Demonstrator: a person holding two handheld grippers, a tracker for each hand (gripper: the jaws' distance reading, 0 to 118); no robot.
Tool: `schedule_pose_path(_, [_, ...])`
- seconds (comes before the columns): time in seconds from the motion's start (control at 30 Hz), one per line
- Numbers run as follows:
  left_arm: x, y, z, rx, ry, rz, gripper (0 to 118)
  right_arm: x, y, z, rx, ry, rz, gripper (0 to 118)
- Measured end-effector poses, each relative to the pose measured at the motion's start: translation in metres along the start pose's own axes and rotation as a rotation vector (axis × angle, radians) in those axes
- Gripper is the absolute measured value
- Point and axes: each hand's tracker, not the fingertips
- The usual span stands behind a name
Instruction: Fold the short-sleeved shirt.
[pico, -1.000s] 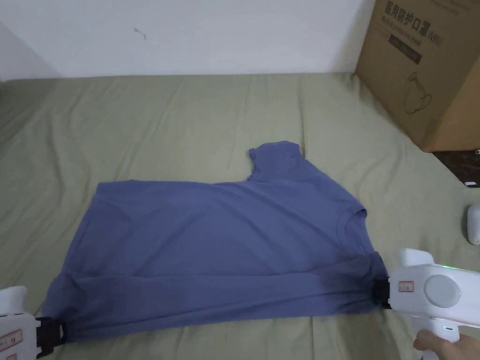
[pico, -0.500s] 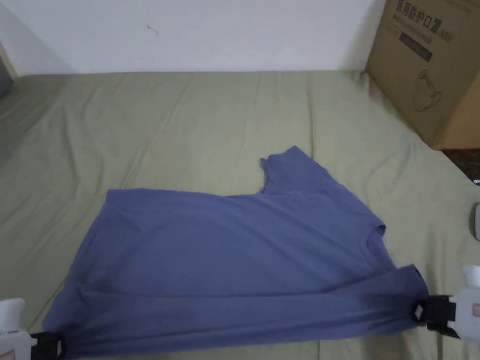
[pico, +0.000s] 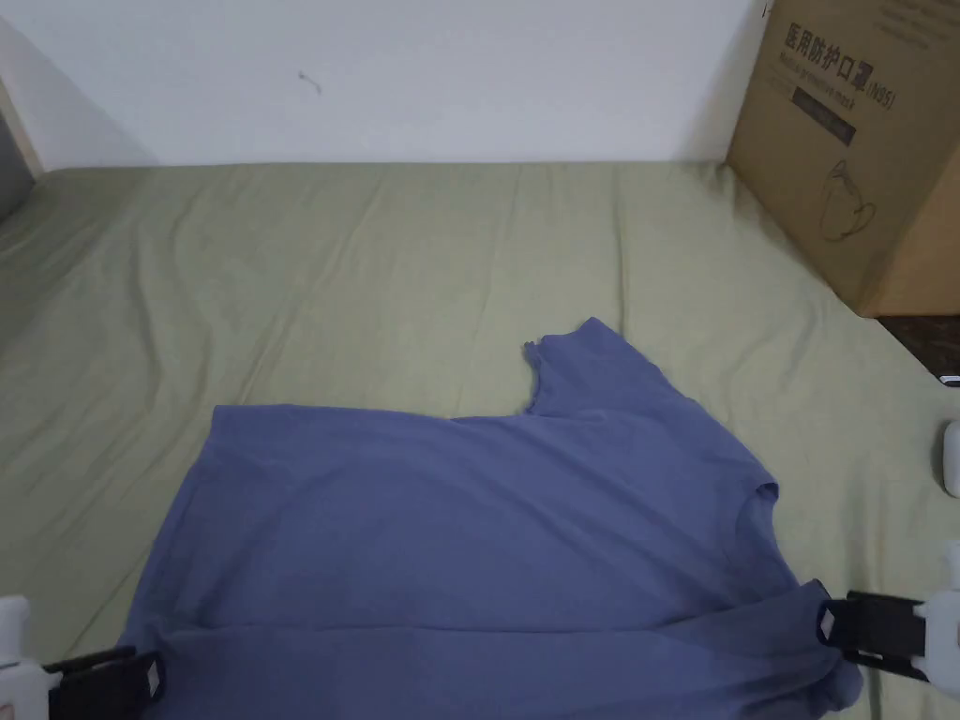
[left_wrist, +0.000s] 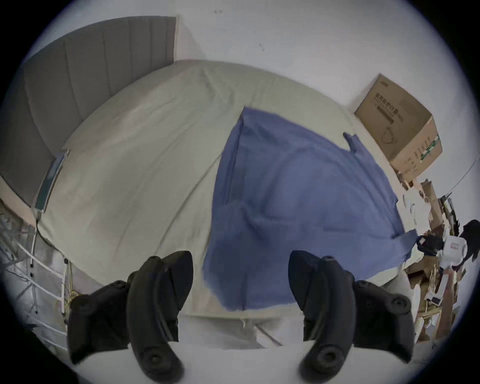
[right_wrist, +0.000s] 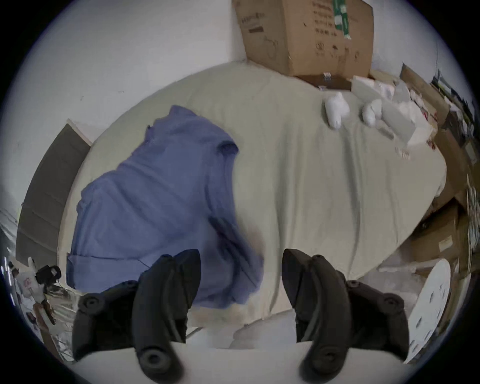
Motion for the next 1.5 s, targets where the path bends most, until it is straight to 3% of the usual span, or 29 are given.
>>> schedule_pose_path(0.03, [0.005, 0.005, -0.001, 0.014, -0.008, -0.011, 31, -0.007, 0.006, 0.002, 0.014, 0.007, 0.024, 65])
schedule_pose_path(0.07, [0.011, 0.01, -0.004, 0.02, -0.006, -0.027, 0, -0.012, 0.013, 0.001, 0.032, 0.011, 0.055, 50])
schedule_pose_path(0.1, [0.016, 0.014, -0.008, 0.021, -0.004, -0.048, 0, -0.02, 0.018, -0.001, 0.042, 0.007, 0.093, 19])
schedule_pose_path(0.13, [0.021, 0.017, -0.011, 0.012, 0.006, -0.064, 0, -0.028, 0.022, -0.004, 0.05, -0.007, 0.117, 0])
schedule_pose_path(0.33, [0.036, 0.022, -0.049, -0.039, 0.019, -0.124, 0, -0.044, 0.03, -0.052, -0.039, 0.034, 0.1, 0])
schedule_pose_path(0.53, [0.036, 0.058, -0.073, -0.046, 0.023, -0.115, 0, -0.061, 0.106, -0.085, 0.006, 0.049, 0.128, 0])
schedule_pose_path(0.63, [0.038, 0.073, -0.088, -0.048, 0.03, -0.109, 0, -0.073, 0.162, -0.118, 0.016, 0.036, 0.21, 86])
schedule_pose_path(0.67, [0.04, 0.078, -0.091, -0.048, 0.029, -0.109, 0, -0.077, 0.179, -0.133, 0.005, 0.034, 0.227, 93])
schedule_pose_path(0.9, [0.038, 0.092, -0.121, -0.09, 0.059, -0.119, 0, -0.083, 0.238, -0.227, -0.085, 0.008, 0.26, 92])
schedule_pose_path(0.93, [0.041, 0.092, -0.119, -0.096, 0.065, -0.116, 0, -0.081, 0.24, -0.237, -0.104, 0.007, 0.245, 87])
schedule_pose_path(0.97, [0.04, 0.092, -0.121, -0.099, 0.067, -0.109, 0, -0.079, 0.24, -0.246, -0.134, 0.021, 0.239, 56])
schedule_pose_path(1.0, [0.038, 0.093, -0.123, -0.107, 0.067, -0.101, 0, -0.077, 0.238, -0.253, -0.164, 0.03, 0.231, 45])
schedule_pose_path(1.03, [0.037, 0.093, -0.124, -0.111, 0.067, -0.096, 0, -0.076, 0.237, -0.258, -0.179, 0.033, 0.222, 43])
schedule_pose_path(1.07, [0.037, 0.092, -0.122, -0.112, 0.069, -0.093, 0, -0.077, 0.235, -0.259, -0.17, -0.026, 0.245, 32])
schedule_pose_path(1.1, [0.037, 0.092, -0.123, -0.115, 0.071, -0.092, 0, -0.078, 0.236, -0.253, -0.155, 0.015, 0.24, 11])
schedule_pose_path(1.13, [0.037, 0.092, -0.123, -0.118, 0.073, -0.093, 0, -0.078, 0.236, -0.247, -0.15, 0.018, 0.245, 5])
schedule_pose_path(1.4, [0.031, 0.113, -0.128, -0.078, 0.079, -0.092, 0, -0.081, 0.241, -0.233, -0.108, 0.038, 0.244, 5])
schedule_pose_path(1.43, [0.032, 0.122, -0.131, -0.068, 0.078, -0.092, 6, -0.082, 0.24, -0.233, -0.11, 0.035, 0.247, 5])
schedule_pose_path(1.5, [0.034, 0.149, -0.142, -0.02, 0.079, -0.083, 50, -0.083, 0.239, -0.235, -0.113, 0.029, 0.249, 5])
